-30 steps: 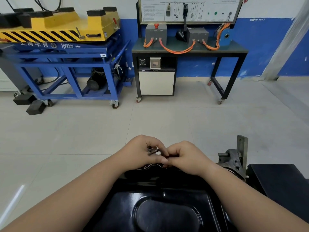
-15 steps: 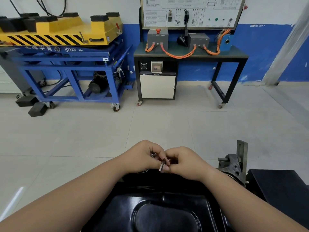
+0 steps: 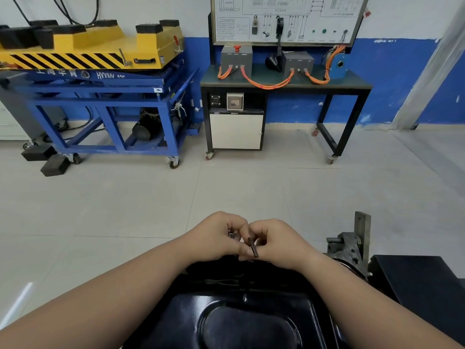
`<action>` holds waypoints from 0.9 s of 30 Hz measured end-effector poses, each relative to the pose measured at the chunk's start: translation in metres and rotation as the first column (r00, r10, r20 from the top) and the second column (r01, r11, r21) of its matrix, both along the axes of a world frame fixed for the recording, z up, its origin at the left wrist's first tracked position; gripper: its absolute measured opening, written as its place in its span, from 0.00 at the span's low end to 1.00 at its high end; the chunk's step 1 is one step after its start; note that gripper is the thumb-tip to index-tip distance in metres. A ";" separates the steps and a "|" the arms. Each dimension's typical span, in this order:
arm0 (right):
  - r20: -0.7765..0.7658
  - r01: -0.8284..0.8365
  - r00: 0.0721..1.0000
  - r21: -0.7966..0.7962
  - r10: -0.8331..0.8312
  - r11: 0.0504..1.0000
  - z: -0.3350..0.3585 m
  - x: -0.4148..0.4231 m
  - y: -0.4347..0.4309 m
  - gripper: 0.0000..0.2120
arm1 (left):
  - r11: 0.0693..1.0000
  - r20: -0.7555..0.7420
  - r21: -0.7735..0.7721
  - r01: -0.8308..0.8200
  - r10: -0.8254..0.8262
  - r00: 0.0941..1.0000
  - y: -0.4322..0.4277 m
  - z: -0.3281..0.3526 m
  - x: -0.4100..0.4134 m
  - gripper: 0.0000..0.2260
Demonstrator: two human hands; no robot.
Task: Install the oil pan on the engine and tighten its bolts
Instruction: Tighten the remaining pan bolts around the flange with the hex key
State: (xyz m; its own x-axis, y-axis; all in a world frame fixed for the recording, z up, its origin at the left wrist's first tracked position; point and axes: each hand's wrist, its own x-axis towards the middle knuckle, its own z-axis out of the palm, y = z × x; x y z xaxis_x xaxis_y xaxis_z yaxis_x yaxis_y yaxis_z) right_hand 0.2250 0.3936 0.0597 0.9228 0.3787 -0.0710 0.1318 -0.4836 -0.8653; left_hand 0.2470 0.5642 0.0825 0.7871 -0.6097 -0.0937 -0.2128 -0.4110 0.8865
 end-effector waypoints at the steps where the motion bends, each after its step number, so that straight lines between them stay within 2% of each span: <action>1: 0.004 -0.003 1.000 0.001 0.003 1.000 0.000 0.000 0.000 0.08 | 1.000 -0.009 -0.006 -0.003 0.003 1.000 0.001 0.000 0.001 0.13; 4: -0.032 -0.022 0.999 0.059 0.024 0.998 0.002 -0.002 -0.001 0.12 | 0.999 -0.044 -0.038 0.001 -0.003 0.999 0.004 0.000 0.001 0.04; 7: -0.062 -0.009 0.998 0.062 0.012 0.998 0.002 -0.002 -0.004 0.16 | 0.999 -0.026 -0.035 0.012 -0.013 1.000 0.005 0.003 -0.001 0.06; 10: -0.078 0.059 0.995 0.064 -0.054 0.996 0.000 -0.001 -0.003 0.10 | 1.000 0.014 -0.014 -0.007 0.007 1.000 0.005 0.003 -0.002 0.08; 12: -0.052 0.078 0.996 0.055 -0.075 0.995 -0.001 0.000 -0.002 0.09 | 1.000 0.006 -0.009 0.005 -0.005 1.000 0.003 0.002 -0.002 0.10; 15: -0.032 0.026 0.999 0.051 -0.024 0.998 -0.001 0.001 0.000 0.08 | 0.999 0.047 0.044 0.017 -0.019 0.999 -0.002 0.002 -0.002 0.10; 19: -0.050 0.002 0.999 0.033 -0.001 0.999 -0.003 0.002 -0.002 0.07 | 1.000 0.043 0.023 0.007 -0.008 0.999 -0.002 0.000 -0.001 0.05; 23: -0.147 -0.016 0.989 0.115 0.033 0.993 -0.003 0.000 -0.007 0.05 | 1.000 0.041 0.011 -0.014 0.014 0.999 0.001 0.001 0.000 0.04; 26: -0.166 0.025 0.986 0.109 -0.006 0.994 -0.004 0.001 -0.007 0.07 | 1.000 0.041 0.013 -0.012 0.012 0.999 0.001 0.002 0.000 0.10; 27: -0.165 0.041 0.986 0.106 -0.024 0.993 -0.005 0.002 -0.007 0.04 | 1.000 0.036 0.010 -0.014 0.014 0.999 0.002 0.002 0.000 0.10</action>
State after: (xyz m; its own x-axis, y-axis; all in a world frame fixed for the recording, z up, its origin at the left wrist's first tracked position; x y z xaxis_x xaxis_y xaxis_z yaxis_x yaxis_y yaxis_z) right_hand 0.2270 0.3868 0.0551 0.9142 0.3623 -0.1814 -0.0294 -0.3871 -0.9216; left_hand 0.2474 0.5662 0.0849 0.7987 -0.5975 -0.0714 -0.2387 -0.4234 0.8739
